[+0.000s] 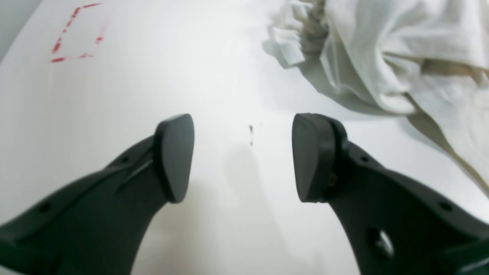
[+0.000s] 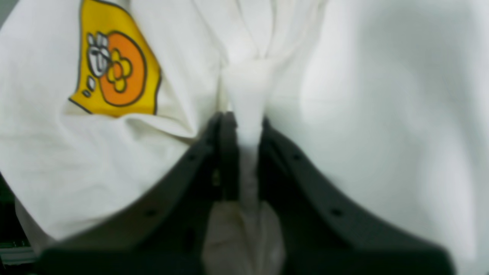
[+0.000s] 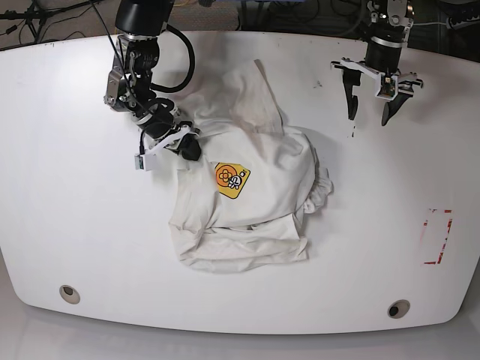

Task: Fold the T-shirt properly
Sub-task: 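Lower the left gripper onto the shirt's opposite side and close on fabric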

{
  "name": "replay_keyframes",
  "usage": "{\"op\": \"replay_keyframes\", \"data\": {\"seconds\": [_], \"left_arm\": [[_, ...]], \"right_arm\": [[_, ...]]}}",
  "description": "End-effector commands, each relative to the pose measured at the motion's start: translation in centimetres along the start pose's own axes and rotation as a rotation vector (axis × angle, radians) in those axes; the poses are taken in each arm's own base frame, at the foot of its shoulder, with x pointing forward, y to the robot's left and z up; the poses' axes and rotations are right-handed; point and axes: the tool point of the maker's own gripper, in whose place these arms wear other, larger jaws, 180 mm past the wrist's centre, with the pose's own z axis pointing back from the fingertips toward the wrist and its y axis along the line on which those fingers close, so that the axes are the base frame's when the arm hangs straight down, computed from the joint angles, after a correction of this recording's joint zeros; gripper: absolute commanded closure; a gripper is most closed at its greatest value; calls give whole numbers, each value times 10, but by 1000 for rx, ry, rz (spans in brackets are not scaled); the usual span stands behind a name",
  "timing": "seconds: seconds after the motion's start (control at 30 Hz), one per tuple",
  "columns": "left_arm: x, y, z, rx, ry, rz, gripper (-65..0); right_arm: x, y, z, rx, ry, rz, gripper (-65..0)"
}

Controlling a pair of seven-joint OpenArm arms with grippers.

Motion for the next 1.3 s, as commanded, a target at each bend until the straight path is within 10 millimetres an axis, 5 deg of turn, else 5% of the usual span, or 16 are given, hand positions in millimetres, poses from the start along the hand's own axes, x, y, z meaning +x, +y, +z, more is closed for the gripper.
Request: {"op": "replay_keyframes", "data": {"seconds": [0.0,0.13,0.43,1.27], "left_arm": [[14,3,-3,7,-52,-4,-385],[14,4,-8,9,-36,-1,-400],[17,2,-42,45,39,59,-546],[23,-1,-138,58,129,172,-549]], "right_arm": [[8,-2,1,-9,-9,18,-6],[8,-2,1,-9,-9,18,-3],[13,-11,6,-28,-8,39,-2],[13,-12,7,-26,-9,43,-5]]}}
